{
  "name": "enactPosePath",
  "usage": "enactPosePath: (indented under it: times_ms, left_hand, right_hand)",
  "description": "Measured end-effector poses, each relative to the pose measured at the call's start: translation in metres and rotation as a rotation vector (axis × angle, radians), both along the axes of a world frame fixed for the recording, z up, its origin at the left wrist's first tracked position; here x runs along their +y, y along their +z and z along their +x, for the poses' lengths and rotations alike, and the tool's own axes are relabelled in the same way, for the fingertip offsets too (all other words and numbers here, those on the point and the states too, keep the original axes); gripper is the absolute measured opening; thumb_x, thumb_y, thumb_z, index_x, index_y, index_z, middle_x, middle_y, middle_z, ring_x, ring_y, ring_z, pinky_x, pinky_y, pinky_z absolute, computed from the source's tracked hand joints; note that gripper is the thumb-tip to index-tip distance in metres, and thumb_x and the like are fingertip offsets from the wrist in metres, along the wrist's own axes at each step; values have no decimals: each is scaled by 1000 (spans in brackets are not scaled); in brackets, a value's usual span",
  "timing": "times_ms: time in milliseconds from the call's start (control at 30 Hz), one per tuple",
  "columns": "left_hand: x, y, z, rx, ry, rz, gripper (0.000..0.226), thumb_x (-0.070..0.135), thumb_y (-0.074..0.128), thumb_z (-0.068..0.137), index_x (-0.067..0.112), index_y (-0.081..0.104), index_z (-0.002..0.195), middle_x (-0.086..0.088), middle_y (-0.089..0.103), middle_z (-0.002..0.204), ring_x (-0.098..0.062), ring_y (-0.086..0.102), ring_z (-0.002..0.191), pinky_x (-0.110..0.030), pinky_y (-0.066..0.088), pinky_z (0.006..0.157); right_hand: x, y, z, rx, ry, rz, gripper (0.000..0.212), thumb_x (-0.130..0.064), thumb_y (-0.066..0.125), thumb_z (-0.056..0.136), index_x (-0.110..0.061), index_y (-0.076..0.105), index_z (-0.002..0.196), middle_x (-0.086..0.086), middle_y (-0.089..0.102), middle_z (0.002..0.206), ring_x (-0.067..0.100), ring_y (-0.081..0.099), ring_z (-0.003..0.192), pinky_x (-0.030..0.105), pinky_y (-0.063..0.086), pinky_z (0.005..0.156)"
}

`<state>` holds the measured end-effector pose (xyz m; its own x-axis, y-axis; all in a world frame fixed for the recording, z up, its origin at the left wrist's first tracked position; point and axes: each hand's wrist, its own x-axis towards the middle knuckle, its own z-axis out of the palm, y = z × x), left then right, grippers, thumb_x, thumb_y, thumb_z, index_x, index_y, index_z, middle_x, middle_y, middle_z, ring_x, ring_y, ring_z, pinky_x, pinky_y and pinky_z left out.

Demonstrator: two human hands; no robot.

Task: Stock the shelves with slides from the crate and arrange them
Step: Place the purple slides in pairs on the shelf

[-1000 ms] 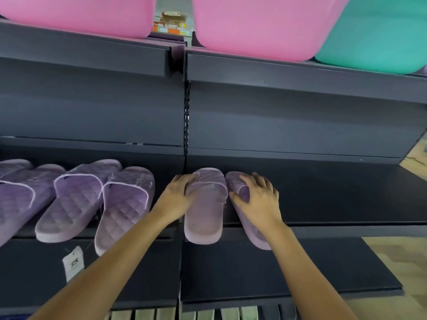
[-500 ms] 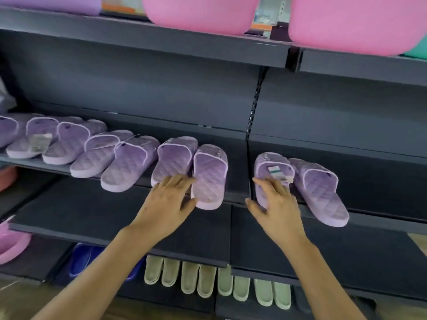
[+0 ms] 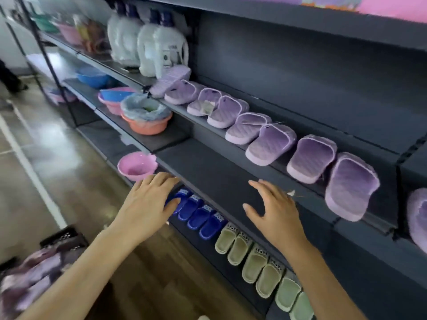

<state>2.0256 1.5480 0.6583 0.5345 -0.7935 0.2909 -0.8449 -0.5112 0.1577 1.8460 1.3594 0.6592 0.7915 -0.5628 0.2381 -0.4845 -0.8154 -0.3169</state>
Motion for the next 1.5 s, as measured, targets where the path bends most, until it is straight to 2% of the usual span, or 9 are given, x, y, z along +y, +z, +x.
enactPosePath:
  times_ms: [200,333,467,600,700,833,1167,1333,1500]
  left_hand:
    - [94,-12,41,-42,289,-3,41,33,59,79,15,62,115,-3,64,111,-28,62,99,-41,49,81]
    - [147,-17,68,-55,456,-23,40,25,75,73,15,64,110,-3,65,108,-29,64,95,-41,51,78]
    - [190,-25,94,-37,610,-17,35,29,67,80,16,64,111,0,64,111,-26,62,100,-41,49,82]
    - [227,-29,123,-23,717,-17,40,25,78,71,15,66,108,-3,66,107,-29,64,98,-43,51,79]
    - [257,-32,151,-23,792,4,36,33,64,78,15,65,109,-3,66,108,-28,64,97,-43,51,79]
    - [290,-39,185,47,884,27,48,42,43,78,16,63,113,-2,64,111,-27,61,100,-42,49,82]
    - [350,-77,232,192,1023,56,42,34,58,84,15,60,121,-5,60,119,-28,57,109,-43,45,90]
    - [383,-109,255,265,1029,126,44,39,46,77,14,67,107,-4,66,102,-26,65,87,-39,52,69]
    - [421,-139,300,341,937,205,46,36,42,72,14,70,102,-4,68,95,-25,66,80,-34,53,63]
  right_hand:
    - [53,-2,94,54,305,4,54,-42,50,91,-27,35,141,-5,36,146,13,30,135,30,20,109]
    - [92,-3,156,59,477,9,57,-48,43,88,-28,36,141,-6,38,145,12,30,135,27,20,109]
    - [130,-10,214,79,619,29,54,-43,51,90,-29,36,140,-9,39,144,10,31,135,30,21,111]
    - [169,-16,273,89,725,33,64,-58,33,80,-30,40,137,-8,45,140,12,37,131,34,27,109]
    - [198,-20,319,112,799,36,60,-52,40,81,-30,41,137,-6,45,141,15,37,132,34,24,109]
    - [232,-27,371,128,896,55,54,-42,55,89,-29,39,138,-5,43,142,14,34,134,32,22,110]
    - [299,-71,457,238,1044,55,54,-39,56,88,-27,39,139,-4,44,141,15,35,133,31,24,109]
    - [333,-98,484,362,1053,55,57,-42,52,90,-32,30,142,-7,35,147,12,28,137,30,18,112]
    - [370,-125,518,475,998,48,57,-45,48,91,-32,27,143,-8,30,150,12,25,138,29,15,114]
